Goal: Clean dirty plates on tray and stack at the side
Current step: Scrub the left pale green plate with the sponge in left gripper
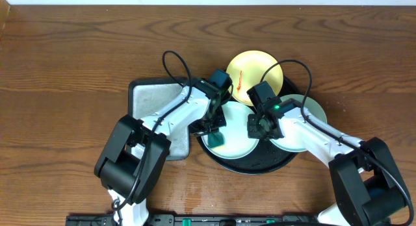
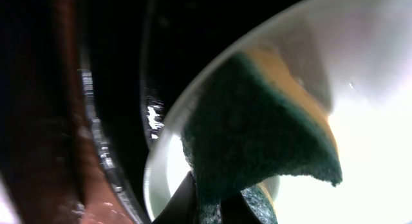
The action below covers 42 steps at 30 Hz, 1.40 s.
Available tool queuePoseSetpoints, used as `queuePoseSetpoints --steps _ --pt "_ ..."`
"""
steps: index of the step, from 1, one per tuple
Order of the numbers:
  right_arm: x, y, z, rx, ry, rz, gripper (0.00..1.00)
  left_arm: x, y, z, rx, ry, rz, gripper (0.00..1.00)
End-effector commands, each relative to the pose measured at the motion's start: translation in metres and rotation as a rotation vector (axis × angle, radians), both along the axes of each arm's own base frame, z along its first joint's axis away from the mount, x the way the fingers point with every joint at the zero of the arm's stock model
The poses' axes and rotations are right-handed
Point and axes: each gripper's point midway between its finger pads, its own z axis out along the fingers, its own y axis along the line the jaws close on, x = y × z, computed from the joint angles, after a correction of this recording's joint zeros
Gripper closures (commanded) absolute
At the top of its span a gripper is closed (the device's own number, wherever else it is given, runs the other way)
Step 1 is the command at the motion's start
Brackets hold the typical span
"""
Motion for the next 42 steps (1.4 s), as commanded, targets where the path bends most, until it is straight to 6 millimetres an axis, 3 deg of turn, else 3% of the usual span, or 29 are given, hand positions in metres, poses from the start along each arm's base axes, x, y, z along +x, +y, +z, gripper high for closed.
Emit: queuePoseSetpoints --steps 1,4,9,12,19,26,33,42 --pt "0.003 -0.012 -0.006 -0.068 -0.005 -0.016 0.99 0.024 0.058 -0.009 0.290 -0.119 -0.004 0.92" --pt "0.003 -0.012 -0.006 -0.068 -0.006 -0.012 0.99 0.028 0.037 -0.012 0.192 -0.127 -0.001 0.92" --pt "0.003 -0.012 -0.006 -0.072 -0.006 0.010 0.99 0.023 -0.037 -0.013 -0.119 -0.105 -0.071 0.92" --pt "0.003 -0.012 -0.006 -0.072 -0.007 0.010 0.99 0.015 -0.071 -0.012 -0.237 -0.094 -0.114 0.92" --pt "0.003 -0.012 -0.006 -0.072 -0.007 0.013 0.99 -0.002 -0.114 -0.011 -0.363 -0.057 -0.131 0.92" --pt "0.003 -0.012 -0.006 -0.072 -0.007 0.013 0.99 -0.013 -0.123 -0.012 -0.399 -0.007 -0.125 0.92" --pt "0.003 -0.012 -0.006 -0.072 -0.007 0.013 0.99 -0.036 -0.137 0.000 -0.518 0.119 -0.139 0.92" --pt "0.003 -0.012 -0.006 -0.072 -0.007 0.013 0.99 -0.047 -0.123 -0.003 -0.471 0.169 -0.151 0.92"
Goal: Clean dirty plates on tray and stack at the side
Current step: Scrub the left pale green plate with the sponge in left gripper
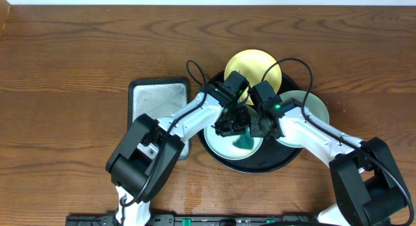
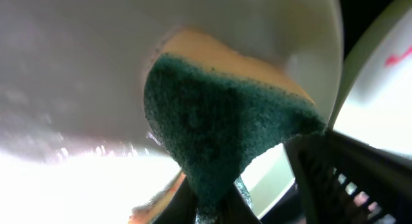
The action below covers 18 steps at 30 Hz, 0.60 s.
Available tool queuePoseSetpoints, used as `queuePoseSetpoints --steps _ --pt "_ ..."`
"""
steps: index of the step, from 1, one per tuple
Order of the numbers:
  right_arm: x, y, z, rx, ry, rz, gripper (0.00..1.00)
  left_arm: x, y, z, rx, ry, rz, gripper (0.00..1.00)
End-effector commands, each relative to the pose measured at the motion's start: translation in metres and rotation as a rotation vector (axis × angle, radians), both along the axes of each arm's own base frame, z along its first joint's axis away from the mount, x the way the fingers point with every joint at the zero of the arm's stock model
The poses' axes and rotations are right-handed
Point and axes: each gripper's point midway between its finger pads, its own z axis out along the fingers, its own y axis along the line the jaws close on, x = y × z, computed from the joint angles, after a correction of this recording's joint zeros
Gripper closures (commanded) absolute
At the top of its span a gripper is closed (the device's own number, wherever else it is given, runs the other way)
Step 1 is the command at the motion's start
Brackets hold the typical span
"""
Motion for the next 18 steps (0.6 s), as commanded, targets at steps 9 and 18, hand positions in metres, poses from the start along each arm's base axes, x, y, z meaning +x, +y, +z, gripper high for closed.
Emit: queuePoseSetpoints --steps 9,18 --pt "-0.002 -0.003 -0.007 -0.022 0.018 0.011 0.99 -0.016 0.051 -0.028 0.234 0.080 0.019 0.93" --pt "-0.002 -0.003 -0.007 -0.024 0.018 0.016 0.99 0.034 0.140 -0.036 0.552 -0.086 0.139 0.92"
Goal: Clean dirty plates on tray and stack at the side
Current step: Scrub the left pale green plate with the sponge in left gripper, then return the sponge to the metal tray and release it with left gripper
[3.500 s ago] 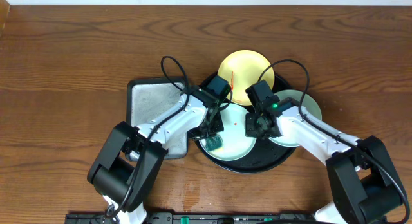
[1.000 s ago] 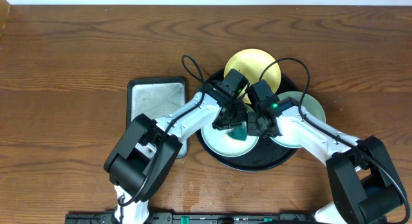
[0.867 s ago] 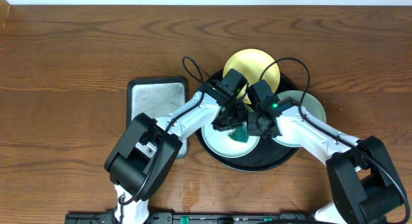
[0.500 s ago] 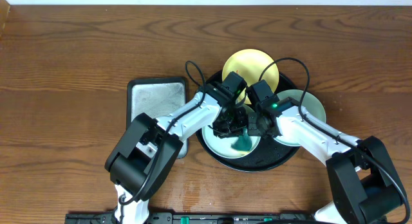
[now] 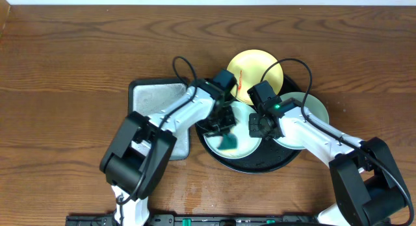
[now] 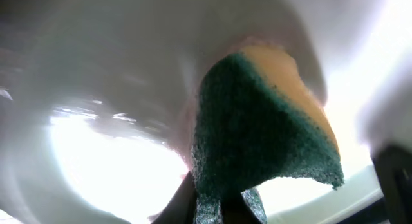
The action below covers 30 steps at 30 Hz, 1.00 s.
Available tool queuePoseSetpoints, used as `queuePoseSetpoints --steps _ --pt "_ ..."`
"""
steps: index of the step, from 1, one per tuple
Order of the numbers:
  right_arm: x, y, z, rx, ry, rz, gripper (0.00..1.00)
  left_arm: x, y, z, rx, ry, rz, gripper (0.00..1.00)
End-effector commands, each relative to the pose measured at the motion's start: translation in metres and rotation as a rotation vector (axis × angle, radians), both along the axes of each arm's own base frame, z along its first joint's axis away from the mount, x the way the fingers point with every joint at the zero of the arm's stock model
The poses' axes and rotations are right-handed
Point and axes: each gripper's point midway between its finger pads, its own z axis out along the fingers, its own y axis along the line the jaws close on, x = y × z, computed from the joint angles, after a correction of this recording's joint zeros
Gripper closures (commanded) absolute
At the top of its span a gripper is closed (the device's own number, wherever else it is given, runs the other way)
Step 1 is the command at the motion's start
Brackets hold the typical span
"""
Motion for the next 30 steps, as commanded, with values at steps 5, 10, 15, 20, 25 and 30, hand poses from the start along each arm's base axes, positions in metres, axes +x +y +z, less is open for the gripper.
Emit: queuePoseSetpoints --steps 5,10,15,20,25,30 --pt "-0.001 -0.007 -0.007 -0.042 0.011 0.008 0.99 0.037 0.101 -0.020 0.507 -0.200 -0.018 0.92" --pt "-0.003 -0.011 -0.008 -0.064 0.017 0.005 0.99 0.045 0.130 0.001 0.699 -0.289 -0.034 0.93" --pt "-0.005 -0.012 -0.008 -0.068 0.025 0.006 0.99 0.051 0.131 0.020 0.705 -0.342 -0.023 0.92" --pt "-0.006 -0.013 -0.008 -0.070 0.029 0.006 0.99 0.055 0.128 0.047 0.663 -0.407 0.004 0.92" --pt "-0.008 -0.014 -0.009 -0.075 0.039 0.006 0.99 0.055 0.121 0.081 0.572 -0.477 0.044 0.92" --pt "-0.007 -0.014 -0.008 -0.073 0.035 0.006 0.99 0.046 0.118 0.106 0.498 -0.502 0.062 0.92"
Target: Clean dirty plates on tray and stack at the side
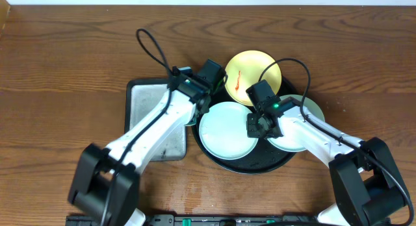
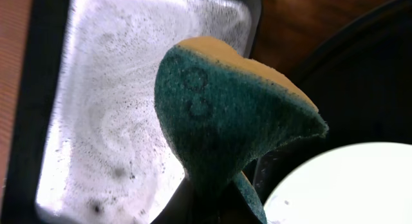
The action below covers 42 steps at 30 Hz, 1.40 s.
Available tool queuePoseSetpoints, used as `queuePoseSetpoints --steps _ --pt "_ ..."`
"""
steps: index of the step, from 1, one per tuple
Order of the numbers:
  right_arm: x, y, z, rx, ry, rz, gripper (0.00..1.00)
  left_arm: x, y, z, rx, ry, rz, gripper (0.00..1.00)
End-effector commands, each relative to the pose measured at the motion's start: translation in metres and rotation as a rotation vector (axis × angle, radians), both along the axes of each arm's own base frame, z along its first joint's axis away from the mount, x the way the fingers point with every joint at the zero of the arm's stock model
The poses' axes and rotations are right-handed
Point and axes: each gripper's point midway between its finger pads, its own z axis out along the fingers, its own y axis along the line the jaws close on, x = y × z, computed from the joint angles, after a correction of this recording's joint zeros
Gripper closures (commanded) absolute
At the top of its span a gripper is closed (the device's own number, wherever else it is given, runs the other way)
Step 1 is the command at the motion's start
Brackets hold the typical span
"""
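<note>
A pale plate [image 1: 224, 132] lies on the round black tray [image 1: 260, 166] and its face looks clean. My right gripper [image 1: 255, 126] sits at that plate's right rim, pinching it. A yellow plate [image 1: 253, 71] with a red smear rests at the tray's back. Another pale green plate [image 1: 305, 119] lies at the right, partly under my right arm. My left gripper [image 1: 197, 101] is off the plate's upper left, shut on a green and yellow sponge [image 2: 225, 114]. The sponge hangs over the border between the soapy tray [image 2: 122, 121] and the black tray [image 2: 360, 69].
The rectangular soapy tray [image 1: 155, 119] lies directly left of the round tray, touching it. Bare wooden table [image 1: 65, 70] surrounds both. Cables arch over each arm near the yellow plate.
My left gripper has come off the pale plate with the sponge and now sits to the upper left, over the edge of the soapy tray. The right gripper has stayed at the plate's rim.
The sponge was pressed on the left part of the pale plate. Later it was on the right part, close to my right gripper, then back at the middle. Now it is off the plate, beside the soapy tray. My right gripper kept to the rim throughout.
</note>
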Motion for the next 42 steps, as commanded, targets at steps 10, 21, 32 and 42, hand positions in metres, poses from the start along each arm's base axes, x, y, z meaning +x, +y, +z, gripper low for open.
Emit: queuePoseSetpoints --steps 10,21,32,42 --pt "0.008 -0.010 -0.008 -0.068 -0.042 0.102 0.99 -0.036 0.055 0.044 0.016 0.021 0.050 0.92" --pt "0.006 0.022 0.002 0.092 -0.038 0.226 0.99 -0.046 0.072 -0.030 -0.209 0.179 -0.004 0.57" --pt "0.036 0.007 0.083 0.032 -0.311 0.193 0.99 -0.054 0.060 0.017 -0.465 0.092 -0.072 0.35" --pt "0.069 0.033 0.139 0.104 -0.518 0.243 0.99 -0.085 0.064 0.086 -0.482 -0.137 -0.128 0.25"
